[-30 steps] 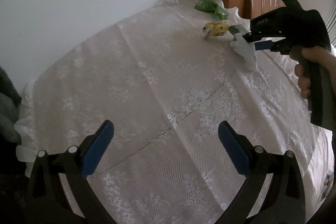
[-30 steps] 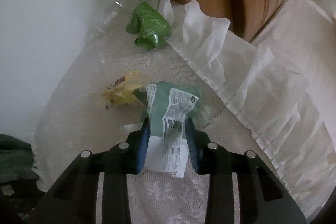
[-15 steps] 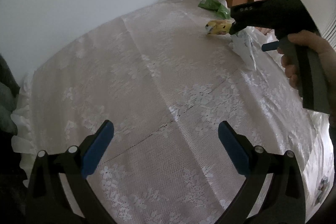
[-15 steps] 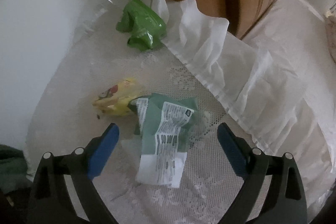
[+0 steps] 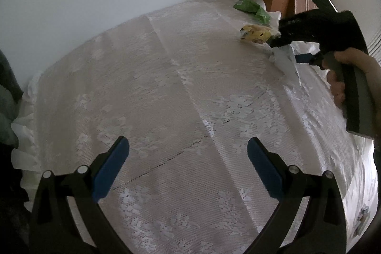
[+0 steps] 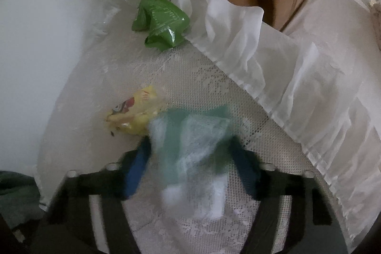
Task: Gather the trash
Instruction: 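Grasp the green-and-white snack packet with the right tool while the left tool grasps the yellow wrapper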
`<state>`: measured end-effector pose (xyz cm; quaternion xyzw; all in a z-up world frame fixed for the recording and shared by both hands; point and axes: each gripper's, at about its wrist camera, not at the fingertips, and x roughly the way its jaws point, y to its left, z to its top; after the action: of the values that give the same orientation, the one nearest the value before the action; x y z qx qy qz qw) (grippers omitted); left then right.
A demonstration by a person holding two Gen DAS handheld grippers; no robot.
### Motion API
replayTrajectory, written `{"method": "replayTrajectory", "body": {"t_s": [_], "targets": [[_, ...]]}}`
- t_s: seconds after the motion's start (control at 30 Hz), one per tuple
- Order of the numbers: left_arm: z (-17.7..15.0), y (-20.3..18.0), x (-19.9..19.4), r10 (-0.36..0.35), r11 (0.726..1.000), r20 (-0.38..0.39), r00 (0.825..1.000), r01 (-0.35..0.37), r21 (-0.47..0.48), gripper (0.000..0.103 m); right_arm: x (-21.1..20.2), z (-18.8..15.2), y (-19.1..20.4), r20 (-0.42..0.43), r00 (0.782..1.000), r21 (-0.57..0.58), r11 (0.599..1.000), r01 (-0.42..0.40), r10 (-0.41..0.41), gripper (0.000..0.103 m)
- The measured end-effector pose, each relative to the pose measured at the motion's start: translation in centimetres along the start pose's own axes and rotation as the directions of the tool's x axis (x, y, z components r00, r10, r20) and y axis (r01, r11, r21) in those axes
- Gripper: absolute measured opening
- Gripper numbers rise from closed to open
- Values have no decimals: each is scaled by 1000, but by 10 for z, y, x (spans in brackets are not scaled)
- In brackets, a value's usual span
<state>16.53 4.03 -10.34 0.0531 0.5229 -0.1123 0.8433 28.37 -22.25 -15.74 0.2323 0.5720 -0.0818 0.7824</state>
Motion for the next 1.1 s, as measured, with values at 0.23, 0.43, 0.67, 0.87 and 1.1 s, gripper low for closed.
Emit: {"method": "replayTrajectory", "body": {"t_s": [0.23,0.43,0.67,0.87,1.1], "targets": [[4,-2,3,8,1000,4,1000,-8,13,95,-18,-18,-15,13,999,-2,999,-49,49,59],[19,-17,13,3,995,14,1000,-5,101,95,-49,-48,-23,48,995,-76,994,-80,84,59],[70,-59,47,-44,977,-4,999,44,208,95,-78,-94,-54,23,999,-129,991,-46,50,59],[114,-106,90,10,965,9,1000,-12,262,94,-89,-116,-76,25,999,-107,994,-24,27,59],[137,-138,128,13,974,-56,998,0,227,71,-98,-124,-94,28,999,-91,995,-32,35,60]]}}
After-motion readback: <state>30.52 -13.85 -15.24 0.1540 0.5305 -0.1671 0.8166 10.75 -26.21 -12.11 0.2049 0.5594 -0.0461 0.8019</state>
